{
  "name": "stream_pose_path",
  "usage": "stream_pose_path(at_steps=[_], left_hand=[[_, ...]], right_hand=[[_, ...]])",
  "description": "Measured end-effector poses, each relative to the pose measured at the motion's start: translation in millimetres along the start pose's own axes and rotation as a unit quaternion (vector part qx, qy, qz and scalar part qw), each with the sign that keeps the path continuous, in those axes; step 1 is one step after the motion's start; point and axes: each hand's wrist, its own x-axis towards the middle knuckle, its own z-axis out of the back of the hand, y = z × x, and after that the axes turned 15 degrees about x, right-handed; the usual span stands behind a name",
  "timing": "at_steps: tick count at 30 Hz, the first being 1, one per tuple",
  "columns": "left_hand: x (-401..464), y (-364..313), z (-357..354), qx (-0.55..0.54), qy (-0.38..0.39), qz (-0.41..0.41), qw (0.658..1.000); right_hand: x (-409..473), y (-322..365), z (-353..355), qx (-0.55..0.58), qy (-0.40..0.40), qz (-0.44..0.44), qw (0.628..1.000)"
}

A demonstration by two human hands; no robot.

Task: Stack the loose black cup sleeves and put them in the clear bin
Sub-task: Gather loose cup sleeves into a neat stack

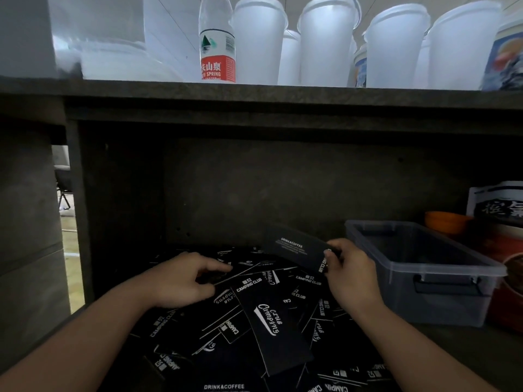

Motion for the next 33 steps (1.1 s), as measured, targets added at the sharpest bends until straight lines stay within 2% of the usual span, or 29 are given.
stream_pose_path(at_steps=[5, 9, 10, 12, 18, 20, 22, 24, 26, 27, 29, 31, 33], left_hand=[[2, 6, -1, -0.028, -0.054, 0.012, 0.998], [-1, 11, 0, -0.001, 0.063, 0.018, 0.998], [-1, 11, 0, -0.017, 0.067, 0.02, 0.997], [0, 11, -1, -0.02, 0.032, 0.029, 0.999], [5, 11, 0, 0.113, -0.101, 0.034, 0.988], [7, 13, 2, 0.16, -0.186, 0.077, 0.966], [6, 19, 4, 0.185, -0.247, 0.154, 0.939], [4, 31, 4, 0.166, -0.232, 0.201, 0.937], [3, 36, 1, 0.131, -0.204, 0.214, 0.946], [4, 35, -2, 0.107, -0.219, 0.212, 0.947], [6, 28, -5, 0.049, -0.301, 0.195, 0.932], [6, 16, -2, 0.004, -0.402, 0.154, 0.903], [5, 8, 1, -0.013, -0.431, 0.088, 0.898]], right_hand=[[0, -3, -1, 0.015, -0.001, -0.009, 1.0], [0, -6, -2, 0.016, -0.001, -0.007, 1.0], [1, -6, -2, 0.014, -0.002, -0.003, 1.0], [2, -6, -2, 0.008, -0.003, 0.002, 1.0], [0, -4, -6, 0.024, 0.01, 0.006, 1.0], [-1, -3, -6, 0.028, 0.011, 0.008, 1.0], [-1, -2, -6, 0.033, 0.016, 0.008, 0.999], [-2, -2, -7, 0.036, 0.018, 0.01, 0.999], [-1, -1, -7, 0.037, 0.015, 0.01, 0.999], [-1, -1, -7, 0.037, 0.012, 0.009, 0.999], [-1, -2, -7, 0.034, 0.011, 0.007, 0.999], [-1, -3, -7, 0.031, 0.01, 0.004, 0.999], [-1, -4, -7, 0.025, 0.015, -0.003, 1.0]])
